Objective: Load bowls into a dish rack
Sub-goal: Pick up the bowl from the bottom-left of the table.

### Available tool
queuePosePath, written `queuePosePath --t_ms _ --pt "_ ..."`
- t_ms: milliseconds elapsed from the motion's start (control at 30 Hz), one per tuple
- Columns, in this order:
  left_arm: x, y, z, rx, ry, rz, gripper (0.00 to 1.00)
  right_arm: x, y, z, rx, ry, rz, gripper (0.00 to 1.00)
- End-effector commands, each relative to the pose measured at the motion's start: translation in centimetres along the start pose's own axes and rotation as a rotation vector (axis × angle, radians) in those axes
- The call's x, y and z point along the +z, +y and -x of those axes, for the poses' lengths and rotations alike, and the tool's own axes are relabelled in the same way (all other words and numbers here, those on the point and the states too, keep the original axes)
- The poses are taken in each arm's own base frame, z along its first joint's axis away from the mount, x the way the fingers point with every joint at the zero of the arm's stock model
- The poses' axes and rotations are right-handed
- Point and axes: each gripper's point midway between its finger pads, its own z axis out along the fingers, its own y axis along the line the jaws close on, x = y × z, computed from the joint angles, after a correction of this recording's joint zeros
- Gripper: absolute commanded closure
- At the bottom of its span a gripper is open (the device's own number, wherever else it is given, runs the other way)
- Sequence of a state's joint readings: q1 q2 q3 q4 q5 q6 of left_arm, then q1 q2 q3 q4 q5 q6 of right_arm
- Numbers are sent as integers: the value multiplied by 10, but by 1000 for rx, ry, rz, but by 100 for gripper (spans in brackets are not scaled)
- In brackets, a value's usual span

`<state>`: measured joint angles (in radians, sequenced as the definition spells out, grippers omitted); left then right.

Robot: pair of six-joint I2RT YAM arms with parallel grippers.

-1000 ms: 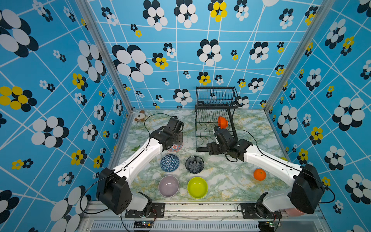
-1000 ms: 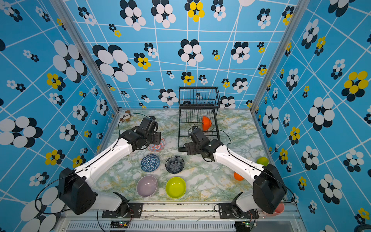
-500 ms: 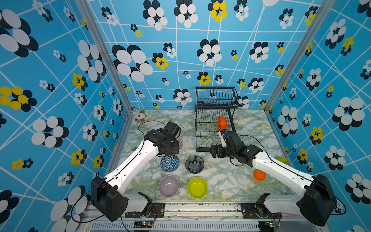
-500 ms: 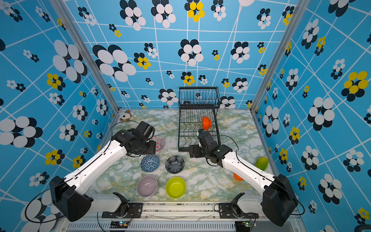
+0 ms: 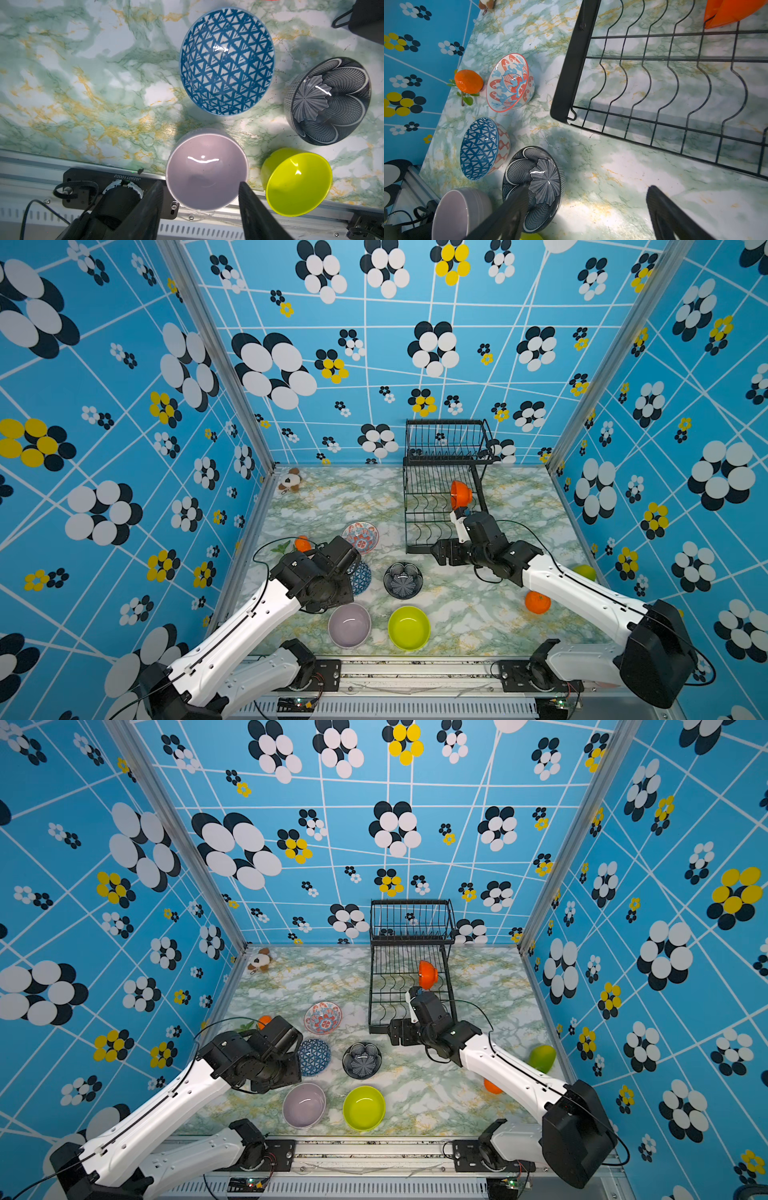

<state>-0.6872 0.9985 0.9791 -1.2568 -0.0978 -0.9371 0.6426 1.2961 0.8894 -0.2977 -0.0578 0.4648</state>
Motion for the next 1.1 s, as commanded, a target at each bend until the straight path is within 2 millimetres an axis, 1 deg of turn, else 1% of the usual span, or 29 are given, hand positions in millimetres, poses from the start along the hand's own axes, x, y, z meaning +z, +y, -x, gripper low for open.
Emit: queuePosePath --t_ms 0,133,267,400,567,700,833,1067 --pt "8 16 -19 -54 37 80 41 3 -2 -5 10 9 11 8" --pt "18 20 -33 -51 60 120 41 4 -2 -5 11 9 18 8" --pt "24 27 -43 -78 66 146 44 6 -1 -6 11 16 26 8" --pt "32 26 -52 -100 73 131 49 8 -1 -7 12 20 27 8" --pt "43 26 -64 -100 99 145 49 10 -1 -10 16 30 31 8" --pt "47 31 -69 -103 101 177 49 13 -2 -11 19 37 29 8" --pt "55 31 -74 -108 110 175 50 17 0 -12 26 46 40 9" --pt "70 32 -81 -118 122 189 56 20 1 -13 29 59 43 9"
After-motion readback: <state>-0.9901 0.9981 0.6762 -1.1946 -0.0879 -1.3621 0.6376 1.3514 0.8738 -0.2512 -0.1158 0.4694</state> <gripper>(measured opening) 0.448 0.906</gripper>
